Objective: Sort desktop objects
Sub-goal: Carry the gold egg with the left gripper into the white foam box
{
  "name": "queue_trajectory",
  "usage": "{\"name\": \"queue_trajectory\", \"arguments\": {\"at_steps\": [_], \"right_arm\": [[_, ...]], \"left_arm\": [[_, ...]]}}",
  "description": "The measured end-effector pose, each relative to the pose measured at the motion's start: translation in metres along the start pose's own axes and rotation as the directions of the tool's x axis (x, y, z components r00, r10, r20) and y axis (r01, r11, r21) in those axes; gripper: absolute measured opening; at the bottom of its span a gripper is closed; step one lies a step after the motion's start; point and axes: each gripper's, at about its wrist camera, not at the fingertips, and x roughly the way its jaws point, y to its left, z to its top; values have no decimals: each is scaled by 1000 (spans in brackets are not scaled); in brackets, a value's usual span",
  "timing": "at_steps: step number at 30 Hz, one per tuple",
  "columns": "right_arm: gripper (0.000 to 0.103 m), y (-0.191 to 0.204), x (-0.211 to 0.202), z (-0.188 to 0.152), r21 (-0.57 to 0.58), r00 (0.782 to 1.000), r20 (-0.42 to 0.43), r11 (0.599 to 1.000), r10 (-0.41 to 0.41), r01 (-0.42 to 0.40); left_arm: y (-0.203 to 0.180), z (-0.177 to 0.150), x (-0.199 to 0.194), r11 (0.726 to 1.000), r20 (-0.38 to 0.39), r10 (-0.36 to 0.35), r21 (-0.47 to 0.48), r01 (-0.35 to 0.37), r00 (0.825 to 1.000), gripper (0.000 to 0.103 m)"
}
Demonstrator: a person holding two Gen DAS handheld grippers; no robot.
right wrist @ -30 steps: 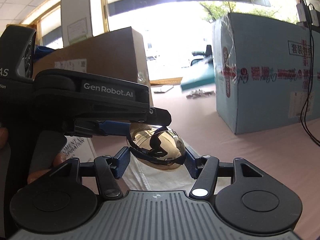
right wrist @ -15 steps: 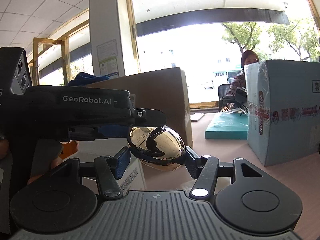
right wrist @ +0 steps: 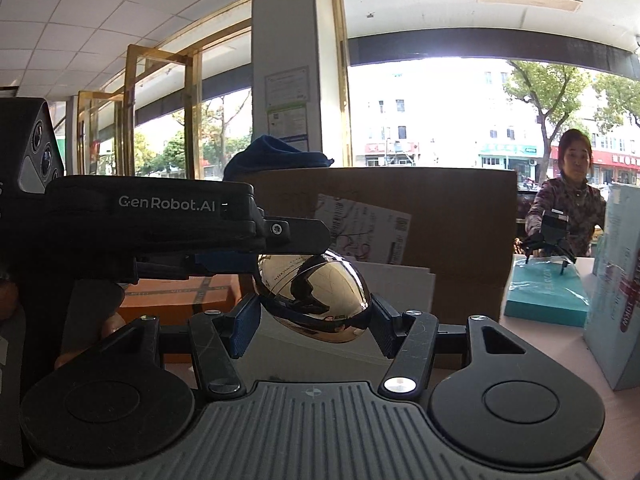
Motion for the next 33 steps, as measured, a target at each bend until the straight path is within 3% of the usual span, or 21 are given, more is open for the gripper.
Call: {"name": "queue_trajectory", "arguments": {"at_steps": [7,16,23,29,32,33], "right_arm": [[55,38,52,12,-23,997,-60,999,37,-39],[55,38,79,1,17,985,-166,999,45,-43],[55,13,94,-20,100,947,-318,995,44,-13],[55,-4,95,-30,110,931,-365,994,25,16],[49,-10,98,-33,100,919,-393,995,22,19],[41,-12,101,-35,110,912,-409,994,29,17]], "left_arm": [[52,13,-6,996,-6,69,-56,-69,998,55],[83,7,21,986,-122,95,-128,-110,988,55],[89,-15,56,981,-281,86,-145,-131,956,55],[82,-27,68,987,-350,40,-130,-91,936,54],[79,-33,74,986,-399,-36,-165,-33,916,47],[77,-34,76,986,-417,-41,-162,-29,908,47]]}}
